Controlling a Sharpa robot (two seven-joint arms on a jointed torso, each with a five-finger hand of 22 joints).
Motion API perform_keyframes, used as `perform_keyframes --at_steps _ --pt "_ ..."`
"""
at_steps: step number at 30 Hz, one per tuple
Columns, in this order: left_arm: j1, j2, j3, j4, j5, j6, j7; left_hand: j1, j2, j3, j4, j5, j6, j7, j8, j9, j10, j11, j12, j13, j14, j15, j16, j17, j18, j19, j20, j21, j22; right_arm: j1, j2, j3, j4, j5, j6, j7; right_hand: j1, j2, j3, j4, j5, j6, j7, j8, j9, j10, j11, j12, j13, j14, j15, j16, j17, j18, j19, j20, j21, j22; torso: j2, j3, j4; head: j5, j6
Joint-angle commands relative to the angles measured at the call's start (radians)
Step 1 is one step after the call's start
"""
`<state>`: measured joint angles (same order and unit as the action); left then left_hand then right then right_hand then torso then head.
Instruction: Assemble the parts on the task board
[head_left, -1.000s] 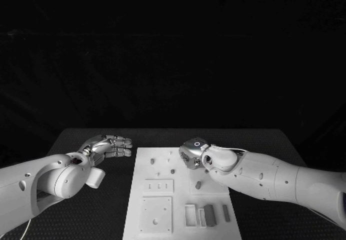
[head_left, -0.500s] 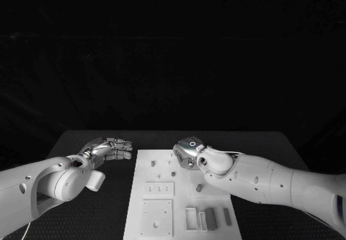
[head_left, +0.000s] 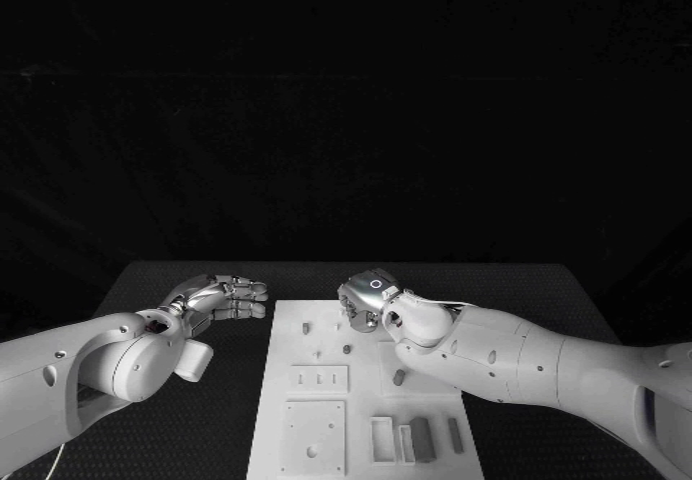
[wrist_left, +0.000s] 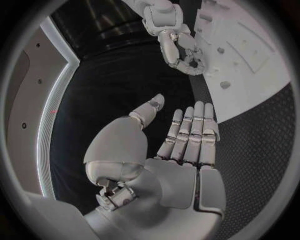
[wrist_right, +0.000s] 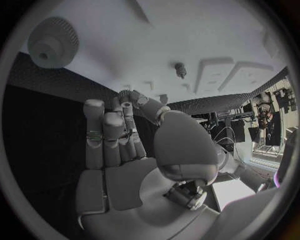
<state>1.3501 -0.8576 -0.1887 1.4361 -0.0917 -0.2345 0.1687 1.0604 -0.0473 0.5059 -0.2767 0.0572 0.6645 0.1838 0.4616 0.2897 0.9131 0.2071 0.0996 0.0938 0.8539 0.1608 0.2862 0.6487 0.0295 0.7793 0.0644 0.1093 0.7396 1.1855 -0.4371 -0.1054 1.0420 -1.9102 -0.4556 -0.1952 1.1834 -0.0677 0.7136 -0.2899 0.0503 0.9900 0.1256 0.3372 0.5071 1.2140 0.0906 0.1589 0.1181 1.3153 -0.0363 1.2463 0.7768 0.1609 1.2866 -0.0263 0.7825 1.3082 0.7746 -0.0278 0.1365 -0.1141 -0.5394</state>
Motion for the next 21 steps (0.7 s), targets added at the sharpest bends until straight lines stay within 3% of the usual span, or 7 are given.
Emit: perform_keyframes --at_steps 1,21 --pt "0.008 0.001 0.001 0.003 -0.005 0.016 0.009 -0.012 -0.002 -0.004 0.0 -0.005 -0.002 0.042 -0.003 -0.001 -0.001 0.009 -0.005 -0.001 0.001 0.005 -0.007 0.001 -0.005 0.005 0.001 -0.006 -0.001 0.003 0.01 0.0 -0.004 -0.002 -0.018 0.001 0.009 0.0 0.005 0.001 0.003 0.008 -0.001 0.004 0.001 0.052 -0.023 -0.001 0.025 0.0 -0.008 0.006 -0.002 0.101 0.005 0.002 0.004 0.022 0.002 0.0004 0.0001 0.002 0.0" --pt "0.025 0.007 0.001 0.007 -0.008 0.015 0.008 -0.012 -0.002 -0.004 -0.001 -0.005 -0.002 0.042 -0.004 -0.001 0.0 0.01 -0.008 -0.002 0.001 0.005 -0.008 0.002 -0.005 0.005 0.001 -0.007 -0.001 0.002 0.055 0.001 -0.05 0.008 -0.008 0.009 0.008 0.0 0.007 0.001 0.003 0.008 -0.001 0.003 0.001 0.052 -0.023 -0.003 0.026 -0.001 -0.008 0.008 -0.003 0.101 0.005 0.002 0.005 0.022 0.007 -0.001 0.0017 0.011 -0.004"
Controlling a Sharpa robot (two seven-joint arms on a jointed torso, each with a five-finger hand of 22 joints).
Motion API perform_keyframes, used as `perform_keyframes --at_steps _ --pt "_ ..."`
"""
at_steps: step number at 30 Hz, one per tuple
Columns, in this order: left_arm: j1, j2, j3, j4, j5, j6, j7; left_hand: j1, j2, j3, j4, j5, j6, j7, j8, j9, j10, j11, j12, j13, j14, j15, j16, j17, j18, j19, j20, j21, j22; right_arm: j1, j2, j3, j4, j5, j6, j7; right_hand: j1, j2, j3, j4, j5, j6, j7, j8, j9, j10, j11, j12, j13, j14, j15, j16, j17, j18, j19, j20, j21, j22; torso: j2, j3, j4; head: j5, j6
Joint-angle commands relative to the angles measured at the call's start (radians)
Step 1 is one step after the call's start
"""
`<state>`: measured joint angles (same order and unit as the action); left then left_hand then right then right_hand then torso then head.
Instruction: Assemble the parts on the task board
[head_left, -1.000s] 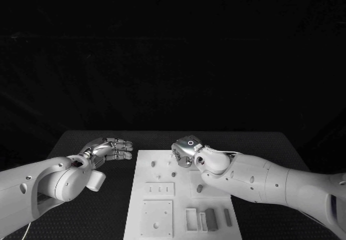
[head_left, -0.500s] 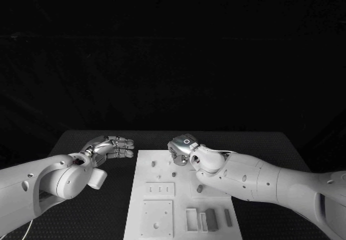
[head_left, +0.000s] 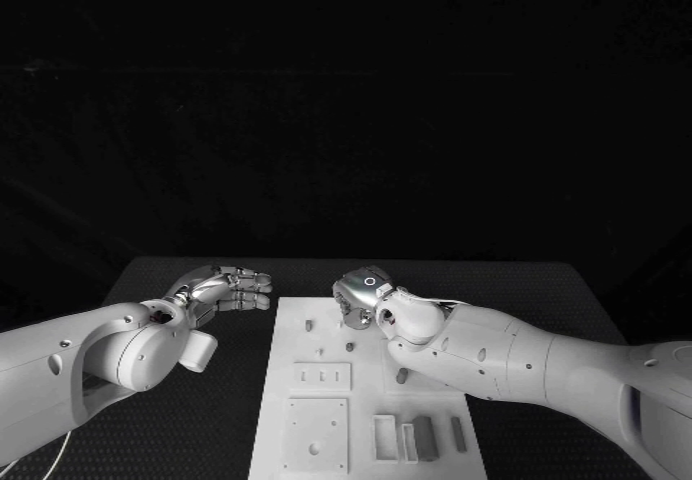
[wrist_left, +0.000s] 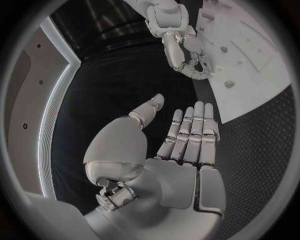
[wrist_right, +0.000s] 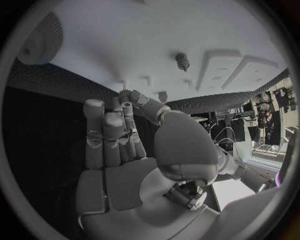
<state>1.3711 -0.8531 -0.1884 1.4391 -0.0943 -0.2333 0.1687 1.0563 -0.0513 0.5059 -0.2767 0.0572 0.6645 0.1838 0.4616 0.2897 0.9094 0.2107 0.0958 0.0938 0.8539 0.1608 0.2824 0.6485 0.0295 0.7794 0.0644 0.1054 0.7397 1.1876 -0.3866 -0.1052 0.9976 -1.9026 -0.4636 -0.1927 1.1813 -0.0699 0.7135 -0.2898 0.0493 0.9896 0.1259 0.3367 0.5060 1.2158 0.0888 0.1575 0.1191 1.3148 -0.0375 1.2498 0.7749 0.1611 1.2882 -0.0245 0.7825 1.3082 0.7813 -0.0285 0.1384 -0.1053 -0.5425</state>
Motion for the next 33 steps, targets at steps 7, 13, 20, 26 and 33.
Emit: perform_keyframes --at_steps 7,13,20,26,33 --pt "0.008 0.004 0.001 0.007 -0.006 0.014 0.008 -0.008 0.001 -0.004 -0.001 -0.005 -0.002 0.042 -0.005 -0.001 0.003 0.006 -0.004 -0.002 0.001 0.005 -0.004 0.002 -0.005 0.005 0.001 -0.004 -0.002 0.0 0.014 0.0 -0.025 0.003 0.009 0.01 0.009 0.003 0.007 0.0 0.004 0.009 -0.001 0.003 0.002 0.05 -0.021 -0.002 0.025 0.0 -0.007 0.005 -0.002 0.101 0.003 0.0 0.005 0.022 0.002 -0.0003 -0.0012 0.005 -0.003" --pt "0.011 0.003 0.001 0.008 -0.006 0.014 0.007 -0.008 0.001 -0.004 -0.001 -0.005 -0.002 0.042 -0.005 -0.001 0.004 0.006 -0.005 -0.002 0.001 0.005 -0.005 0.002 -0.005 0.005 0.001 -0.004 -0.002 0.0 0.018 0.0 -0.033 0.011 0.024 0.009 0.009 0.003 0.008 0.001 0.004 0.008 -0.001 0.003 0.002 0.05 -0.021 -0.002 0.025 -0.001 -0.007 0.005 -0.002 0.101 0.003 0.0 0.005 0.022 0.003 0.0002 -0.0023 0.007 -0.006" --pt "0.012 0.004 0.001 0.008 -0.006 0.015 0.007 -0.009 0.0 -0.004 -0.001 -0.005 -0.002 0.042 -0.006 -0.001 0.004 0.006 -0.006 -0.002 0.001 0.005 -0.005 0.002 -0.005 0.005 0.001 -0.004 -0.002 -0.001 0.024 0.0 -0.039 0.019 0.033 0.016 0.008 0.003 0.008 0.001 0.004 0.008 -0.001 0.002 0.002 0.05 -0.021 -0.002 0.025 -0.001 -0.007 0.006 -0.003 0.101 0.003 0.0 0.006 0.022 0.003 -0.0005 -0.0035 0.008 -0.008" --pt "0.012 0.004 0.001 0.007 -0.006 0.014 0.007 -0.009 0.0 -0.004 -0.001 -0.005 -0.003 0.043 -0.006 -0.001 0.004 0.006 -0.006 -0.002 0.001 0.005 -0.005 0.002 -0.005 0.005 0.002 -0.005 -0.002 -0.002 0.029 0.0 -0.043 0.035 0.044 0.03 0.006 0.004 0.008 0.001 0.004 0.007 0.0 0.002 0.002 0.049 -0.021 -0.004 0.026 -0.002 -0.006 0.006 -0.004 0.101 0.002 0.001 0.006 0.021 0.003 -0.0009 -0.0039 0.009 -0.009" --pt "0.013 0.004 0.001 0.007 -0.006 0.014 0.007 -0.009 0.0 -0.004 -0.001 -0.005 -0.003 0.043 -0.006 -0.001 0.004 0.006 -0.007 -0.002 0.001 0.005 -0.006 0.003 -0.005 0.006 0.001 -0.005 -0.002 -0.003 0.028 -0.001 -0.04 0.045 0.056 0.036 0.005 0.005 0.009 0.001 0.004 0.007 0.0 0.001 0.002 0.049 -0.02 -0.004 0.026 -0.002 -0.006 0.007 -0.005 0.101 0.001 0.001 0.006 0.021 0.004 -0.0009 -0.0044 0.011 -0.011"
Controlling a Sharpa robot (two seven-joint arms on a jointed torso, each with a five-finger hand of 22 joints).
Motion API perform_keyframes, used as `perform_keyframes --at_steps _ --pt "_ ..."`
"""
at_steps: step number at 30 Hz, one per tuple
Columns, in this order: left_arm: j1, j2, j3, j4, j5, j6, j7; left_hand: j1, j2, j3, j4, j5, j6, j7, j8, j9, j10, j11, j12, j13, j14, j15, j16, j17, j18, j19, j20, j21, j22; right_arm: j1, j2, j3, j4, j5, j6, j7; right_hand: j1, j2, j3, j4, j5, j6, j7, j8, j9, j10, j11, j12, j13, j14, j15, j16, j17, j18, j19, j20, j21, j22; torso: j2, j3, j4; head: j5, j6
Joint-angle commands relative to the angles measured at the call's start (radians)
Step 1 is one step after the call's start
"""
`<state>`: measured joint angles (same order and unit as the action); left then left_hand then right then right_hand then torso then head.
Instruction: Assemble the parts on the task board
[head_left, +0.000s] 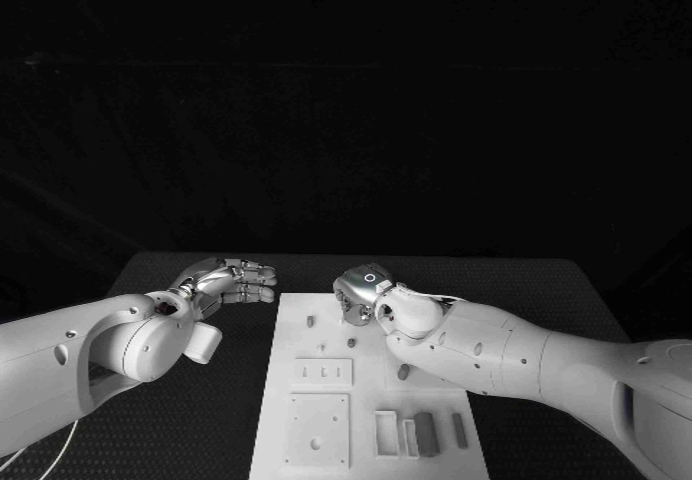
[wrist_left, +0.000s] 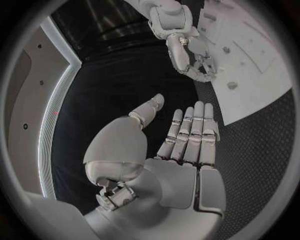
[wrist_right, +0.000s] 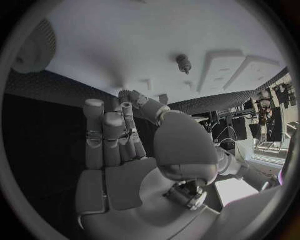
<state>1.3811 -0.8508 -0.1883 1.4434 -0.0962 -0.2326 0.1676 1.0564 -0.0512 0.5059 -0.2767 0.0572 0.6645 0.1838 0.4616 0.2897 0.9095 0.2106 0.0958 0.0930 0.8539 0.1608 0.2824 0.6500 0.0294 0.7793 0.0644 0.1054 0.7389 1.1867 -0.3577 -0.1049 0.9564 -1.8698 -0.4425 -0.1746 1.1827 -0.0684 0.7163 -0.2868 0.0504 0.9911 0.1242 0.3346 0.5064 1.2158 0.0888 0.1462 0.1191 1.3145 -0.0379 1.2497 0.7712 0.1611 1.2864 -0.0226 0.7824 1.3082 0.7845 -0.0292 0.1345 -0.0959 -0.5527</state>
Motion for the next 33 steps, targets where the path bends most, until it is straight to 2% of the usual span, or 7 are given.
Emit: perform_keyframes --at_steps 1,7,10,16,20,26,33 --pt "0.003 0.002 0.001 0.003 -0.004 0.014 0.007 -0.009 0.0 -0.004 -0.001 -0.005 -0.003 0.043 -0.007 -0.001 0.004 0.007 -0.007 -0.002 0.001 0.005 -0.006 0.001 -0.005 0.006 0.001 -0.005 -0.001 -0.002 -0.002 -0.001 0.001 0.014 0.037 0.019 0.004 0.003 0.006 -0.002 0.003 0.005 0.002 0.003 0.001 0.049 -0.02 0.007 0.026 -0.002 -0.006 0.007 -0.001 0.101 0.002 -0.001 0.006 0.021 0.001 -0.0002 -0.0006 0.002 -0.001" --pt "0.004 0.0 0.001 0.001 -0.004 0.013 0.008 -0.009 0.0 -0.004 -0.001 -0.005 -0.003 0.043 -0.007 -0.001 0.004 0.007 -0.008 -0.002 0.001 0.005 -0.006 0.001 -0.005 0.006 0.002 -0.006 -0.001 -0.004 -0.001 -0.001 0.002 0.013 0.039 0.021 0.003 0.003 0.006 -0.002 0.003 0.005 0.002 0.003 0.001 0.049 -0.02 0.006 0.026 -0.002 -0.006 0.007 -0.002 0.101 0.002 -0.001 0.006 0.021 0.002 -0.0004 -0.0018 0.001 -0.002" --pt "0.004 0.001 0.001 0.001 -0.004 0.014 0.008 -0.009 0.0 -0.004 -0.001 -0.005 -0.002 0.043 -0.007 -0.001 0.004 0.007 -0.008 -0.002 0.001 0.005 -0.006 0.001 -0.005 0.006 0.002 -0.006 -0.001 -0.004 0.0 -0.001 -0.002 0.013 0.038 0.021 0.003 0.003 0.006 -0.003 0.003 0.005 0.002 0.003 0.001 0.049 -0.02 0.006 0.026 -0.002 -0.006 0.007 -0.002 0.101 0.002 -0.001 0.006 0.021 0.002 -0.0001 -0.0003 0.001 -0.003" --pt "0.005 0.001 0.001 0.001 -0.004 0.013 0.007 -0.009 -0.001 -0.004 -0.001 -0.005 -0.002 0.043 -0.007 -0.001 0.004 0.007 -0.009 -0.002 0.001 0.005 -0.007 0.002 -0.005 0.006 0.002 -0.006 -0.001 -0.004 0.004 -0.001 -0.015 0.028 0.015 0.026 -0.001 0.0 0.007 -0.003 0.003 -0.003 0.005 -0.003 0.0 0.039 -0.017 -0.001 0.025 -0.005 -0.002 0.007 -0.006 0.101 -0.002 0.0 0.004 0.021 0.002 -0.0004 -0.0002 0.001 -0.002" --pt "0.005 0.002 0.001 0.001 -0.004 0.014 0.007 -0.009 -0.001 -0.004 -0.001 -0.005 -0.003 0.043 -0.008 -0.001 0.004 0.007 -0.009 -0.002 0.001 0.005 -0.007 0.002 -0.005 0.006 0.002 -0.006 -0.001 -0.004 0.006 -0.002 -0.019 0.051 0.012 0.038 -0.013 -0.032 0.003 0.002 0.003 -0.051 0.025 -0.032 -0.011 -0.006 0.002 -0.031 0.017 -0.008 0.017 0.006 -0.017 0.101 -0.007 0.001 0.001 0.019 0.003 -0.0004 -0.0011 0.001 -0.002" --pt "0.005 0.0 0.001 0.001 -0.004 0.013 0.006 -0.009 -0.001 -0.004 -0.001 -0.005 -0.003 0.043 -0.008 -0.001 0.004 0.007 -0.009 -0.002 0.001 0.005 -0.007 0.002 -0.005 0.006 0.002 -0.007 -0.001 -0.004 0.005 -0.003 -0.021 0.067 0.005 0.044 -0.031 -0.076 -0.001 0.016 0.003 -0.117 0.054 -0.069 -0.029 -0.049 0.02 -0.06 0.004 -0.012 0.034 0.005 -0.031 0.101 -0.01 0.002 -0.007 0.016 0.003 -0.0006 -0.0011 0.001 -0.002" --pt "0.005 0.0 0.001 -0.002 -0.004 0.011 0.006 -0.009 -0.002 -0.004 -0.001 -0.005 -0.007 0.048 -0.011 -0.002 0.004 0.007 -0.011 -0.003 0.002 0.005 -0.008 0.003 -0.005 0.007 0.002 -0.008 -0.001 -0.004 0.0 -0.003 -0.019 0.076 -0.014 0.045 -0.034 -0.108 0.002 0.033 0.003 -0.151 0.064 -0.085 -0.039 -0.086 0.037 -0.079 -0.011 -0.02 0.05 0.001 -0.043 0.101 -0.017 0.002 -0.017 0.015 0.003 -0.0017 -0.0008 0.001 -0.003"
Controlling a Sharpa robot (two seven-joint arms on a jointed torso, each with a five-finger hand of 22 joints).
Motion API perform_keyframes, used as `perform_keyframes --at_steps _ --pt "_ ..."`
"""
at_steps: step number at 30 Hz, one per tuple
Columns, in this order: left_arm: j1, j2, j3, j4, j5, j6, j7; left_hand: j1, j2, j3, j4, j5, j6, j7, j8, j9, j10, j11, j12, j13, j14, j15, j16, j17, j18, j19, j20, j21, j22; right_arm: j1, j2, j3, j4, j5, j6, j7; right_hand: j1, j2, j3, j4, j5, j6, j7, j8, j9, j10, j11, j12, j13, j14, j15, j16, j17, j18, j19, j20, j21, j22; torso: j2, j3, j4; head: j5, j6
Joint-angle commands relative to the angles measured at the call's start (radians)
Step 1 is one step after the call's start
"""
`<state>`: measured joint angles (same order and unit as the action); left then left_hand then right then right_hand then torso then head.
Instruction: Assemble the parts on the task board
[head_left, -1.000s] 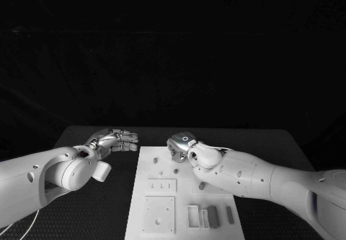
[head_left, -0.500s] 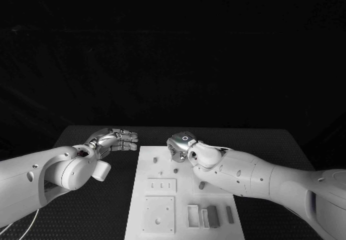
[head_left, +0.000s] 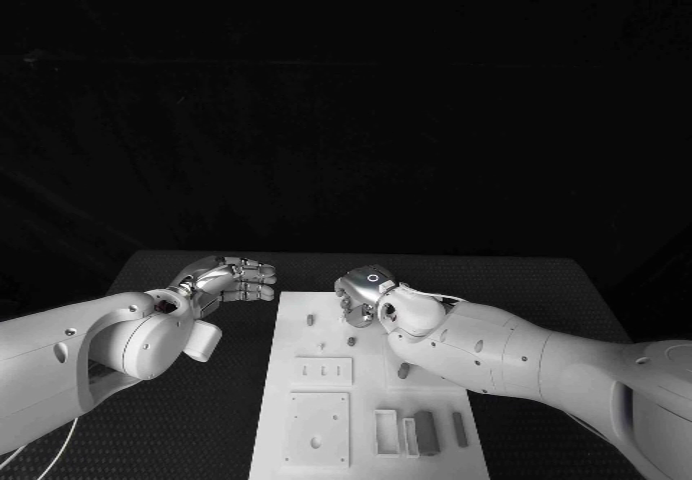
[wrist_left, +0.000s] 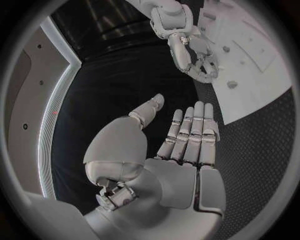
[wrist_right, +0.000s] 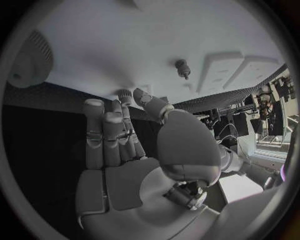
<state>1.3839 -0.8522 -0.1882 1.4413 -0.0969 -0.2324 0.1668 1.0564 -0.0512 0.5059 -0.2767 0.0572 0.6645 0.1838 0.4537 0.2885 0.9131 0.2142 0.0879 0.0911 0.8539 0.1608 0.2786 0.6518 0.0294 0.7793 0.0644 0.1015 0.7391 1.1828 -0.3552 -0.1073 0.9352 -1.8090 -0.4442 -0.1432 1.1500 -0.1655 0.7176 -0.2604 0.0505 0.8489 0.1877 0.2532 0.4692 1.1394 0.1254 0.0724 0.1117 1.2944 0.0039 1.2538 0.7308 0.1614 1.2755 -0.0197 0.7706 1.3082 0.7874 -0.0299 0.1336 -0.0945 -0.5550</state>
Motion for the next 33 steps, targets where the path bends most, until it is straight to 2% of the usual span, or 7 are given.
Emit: perform_keyframes --at_steps 1,12,17,22,25,28,33 --pt "0.003 0.001 0.001 0.001 -0.004 0.011 0.007 -0.009 -0.003 -0.004 -0.001 -0.005 -0.007 0.048 -0.004 -0.001 0.001 0.004 -0.004 -0.001 0.002 0.005 -0.004 0.001 -0.005 0.007 0.002 -0.004 -0.002 0.0 -0.003 0.0 0.003 0.015 -0.013 0.014 -0.002 -0.013 0.001 0.01 0.003 -0.011 0.002 -0.004 -0.003 -0.012 0.002 -0.006 -0.005 0.0 0.009 -0.003 -0.005 0.1 -0.006 -0.001 -0.006 0.015 0.0 -0.0014 0.0003 0.0 0.0" --pt "0.004 -0.003 0.001 -0.003 -0.004 0.008 0.007 -0.009 -0.003 -0.004 -0.001 -0.005 -0.008 0.049 -0.005 -0.001 0.001 0.004 -0.005 -0.001 0.002 0.005 -0.005 0.001 -0.005 0.007 0.002 -0.005 -0.002 0.004 -0.027 0.0 0.027 0.02 -0.05 0.014 0.001 -0.01 0.003 0.019 0.003 -0.007 0.003 0.0 -0.003 -0.013 0.001 -0.002 -0.007 0.001 0.009 0.0 -0.008 0.1 -0.003 -0.002 -0.007 0.015 0.0 0.0002 -0.0009 0.002 0.005" --pt "0.004 -0.007 0.001 -0.007 -0.004 0.008 0.01 -0.009 -0.004 -0.004 -0.001 -0.005 -0.007 0.049 -0.005 -0.001 0.001 0.004 -0.005 -0.001 0.002 0.005 -0.005 0.002 -0.005 0.007 0.002 -0.005 -0.002 0.021 -0.071 0.004 0.084 0.025 -0.067 0.015 0.003 -0.008 0.002 0.022 0.003 -0.002 0.002 0.004 -0.002 -0.01 0.0 0.0 -0.008 0.003 0.007 0.004 -0.009 0.1 0.001 -0.003 -0.005 0.017 0.001 0.0013 -0.0037 0.003 0.011" --pt "0.005 -0.012 0.001 -0.013 -0.003 0.011 0.015 -0.008 -0.003 -0.003 -0.001 -0.005 -0.003 0.04 -0.003 0.001 0.003 0.004 -0.007 -0.002 0.002 0.006 -0.006 0.002 -0.006 0.008 0.002 -0.007 -0.002 0.04 -0.131 0.027 0.161 0.041 -0.059 0.012 0.001 -0.014 -0.001 0.028 0.003 0.005 0.0 0.01 -0.002 -0.005 -0.002 0.004 -0.008 0.004 0.006 0.01 -0.01 0.1 0.005 -0.004 -0.004 0.018 0.001 0.0023 -0.0041 0.003 0.018" --pt "0.005 -0.011 0.001 -0.022 -0.004 0.021 0.019 -0.006 -0.002 -0.003 -0.001 -0.005 0.003 0.032 0.0 0.003 0.009 0.002 -0.006 -0.001 0.003 0.005 -0.008 0.003 -0.005 0.009 0.002 -0.008 -0.002 0.052 -0.169 0.035 0.208 0.054 -0.04 0.011 -0.001 -0.02 -0.002 0.035 0.003 0.011 -0.003 0.015 0.0 0.0 -0.004 0.007 -0.008 0.004 0.004 0.014 -0.011 0.1 0.008 -0.005 -0.003 0.019 0.0 0.0032 -0.0059 0.004 0.02" --pt "0.004 -0.01 0.001 -0.031 -0.005 0.032 0.021 -0.005 0.001 -0.002 -0.001 -0.005 0.011 0.022 0.003 0.005 0.015 -0.003 -0.006 0.0 0.003 0.005 -0.009 0.004 -0.006 0.01 0.002 -0.009 -0.002 0.058 -0.215 0.051 0.257 0.073 -0.02 0.01 -0.005 -0.028 -0.005 0.045 0.002 0.015 -0.005 0.019 0.001 0.01 -0.007 0.012 -0.006 0.004 0.001 0.018 -0.013 0.1 0.01 -0.006 -0.002 0.019 -0.001 0.0064 -0.0104 0.005 0.023" --pt "0.004 -0.006 -0.001 -0.045 -0.015 0.044 0.022 -0.007 0.005 -0.002 0.001 -0.005 0.019 0.021 0.003 0.007 0.04 -0.011 0.002 0.004 0.015 0.001 -0.006 0.008 -0.005 0.017 -0.001 -0.01 0.0 0.072 -0.289 0.065 0.308 0.119 0.033 0.014 -0.015 -0.045 -0.011 0.062 0.003 0.013 -0.005 0.021 0.002 0.029 -0.014 0.023 0.002 0.003 -0.006 0.023 -0.016 0.1 0.011 -0.007 -0.002 0.019 -0.005 0.0127 -0.0213 0.011 0.027"
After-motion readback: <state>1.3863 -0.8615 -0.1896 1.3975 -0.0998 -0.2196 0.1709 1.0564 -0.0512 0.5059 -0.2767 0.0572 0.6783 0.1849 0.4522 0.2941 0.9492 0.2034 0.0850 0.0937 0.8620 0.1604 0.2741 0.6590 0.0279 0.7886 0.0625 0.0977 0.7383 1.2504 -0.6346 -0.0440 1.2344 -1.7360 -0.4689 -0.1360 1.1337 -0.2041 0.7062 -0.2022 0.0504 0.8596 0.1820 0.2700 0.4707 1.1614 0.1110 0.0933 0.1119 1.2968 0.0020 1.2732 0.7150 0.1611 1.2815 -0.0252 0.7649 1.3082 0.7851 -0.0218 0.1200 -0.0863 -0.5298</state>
